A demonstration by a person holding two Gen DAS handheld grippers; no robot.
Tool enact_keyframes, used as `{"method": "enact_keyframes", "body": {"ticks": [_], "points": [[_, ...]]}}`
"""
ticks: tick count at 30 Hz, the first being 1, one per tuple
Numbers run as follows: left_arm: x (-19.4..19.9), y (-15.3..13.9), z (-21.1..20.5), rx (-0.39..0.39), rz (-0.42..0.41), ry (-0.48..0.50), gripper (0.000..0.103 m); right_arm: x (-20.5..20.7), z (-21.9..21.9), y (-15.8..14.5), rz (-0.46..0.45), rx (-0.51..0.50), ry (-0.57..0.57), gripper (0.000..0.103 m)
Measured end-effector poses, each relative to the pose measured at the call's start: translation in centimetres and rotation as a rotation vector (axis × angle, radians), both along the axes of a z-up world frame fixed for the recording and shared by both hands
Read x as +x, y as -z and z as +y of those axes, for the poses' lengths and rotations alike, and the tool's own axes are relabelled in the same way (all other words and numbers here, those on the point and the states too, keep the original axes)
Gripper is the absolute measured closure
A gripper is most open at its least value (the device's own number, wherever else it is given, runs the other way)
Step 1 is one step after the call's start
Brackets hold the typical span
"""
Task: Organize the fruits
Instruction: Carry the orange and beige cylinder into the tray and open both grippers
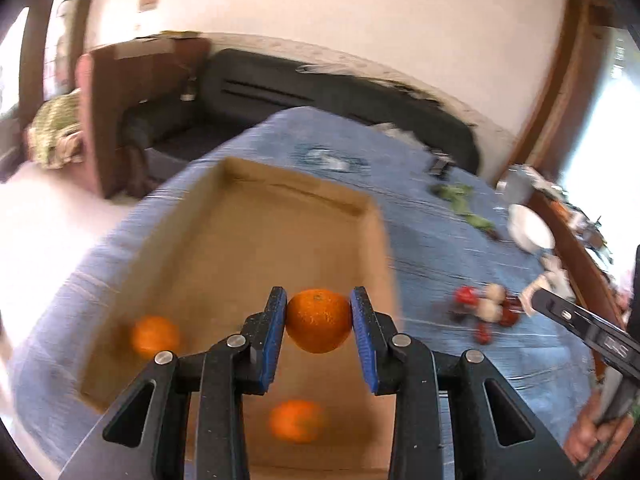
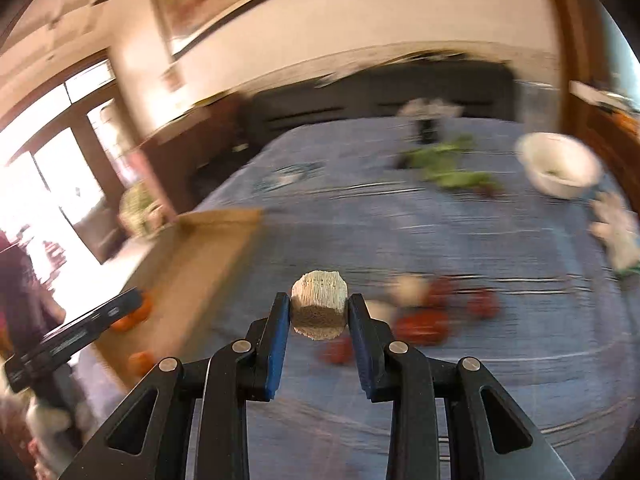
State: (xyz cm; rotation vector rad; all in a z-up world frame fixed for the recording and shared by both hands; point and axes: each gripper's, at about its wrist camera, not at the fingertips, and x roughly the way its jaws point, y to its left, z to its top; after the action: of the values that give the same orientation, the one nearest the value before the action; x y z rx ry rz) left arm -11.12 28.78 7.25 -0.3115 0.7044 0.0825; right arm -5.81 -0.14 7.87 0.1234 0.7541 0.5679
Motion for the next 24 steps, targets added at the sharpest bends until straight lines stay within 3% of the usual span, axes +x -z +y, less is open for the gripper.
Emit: {"method": "enact_keyframes", "body": {"ticks": [6, 10, 15, 21, 24], "points": [[0.9, 2.0, 4.8, 0.014, 0.101, -0.076, 0.071, -1.5, 10.1, 0.9, 0.042, -0.029, -0.219, 0.07], [1.5, 3.1, 5.7, -0.001, 0.133, -0.085, 0.071, -2.1, 15.4, 2.8, 0.06, -0.105, -0.286, 0.07], [2.0, 3.9, 6.1, -0.014, 0.145, -0.092, 0.071, -1.5, 18.3, 5.1, 0.069, -0.191, -0.299, 0.07], [1.4, 3.4, 6.1, -0.035, 0.132, -0.088, 0.068, -1.2, 20.0, 6.7, 0.091, -0.225, -0.314, 0.069], [0.5, 2.7, 6.1, -0.038, 0.114, -0.099, 0.057, -1.1, 20.5, 6.7, 0.074, -0.239, -0.316, 0.069]]}}
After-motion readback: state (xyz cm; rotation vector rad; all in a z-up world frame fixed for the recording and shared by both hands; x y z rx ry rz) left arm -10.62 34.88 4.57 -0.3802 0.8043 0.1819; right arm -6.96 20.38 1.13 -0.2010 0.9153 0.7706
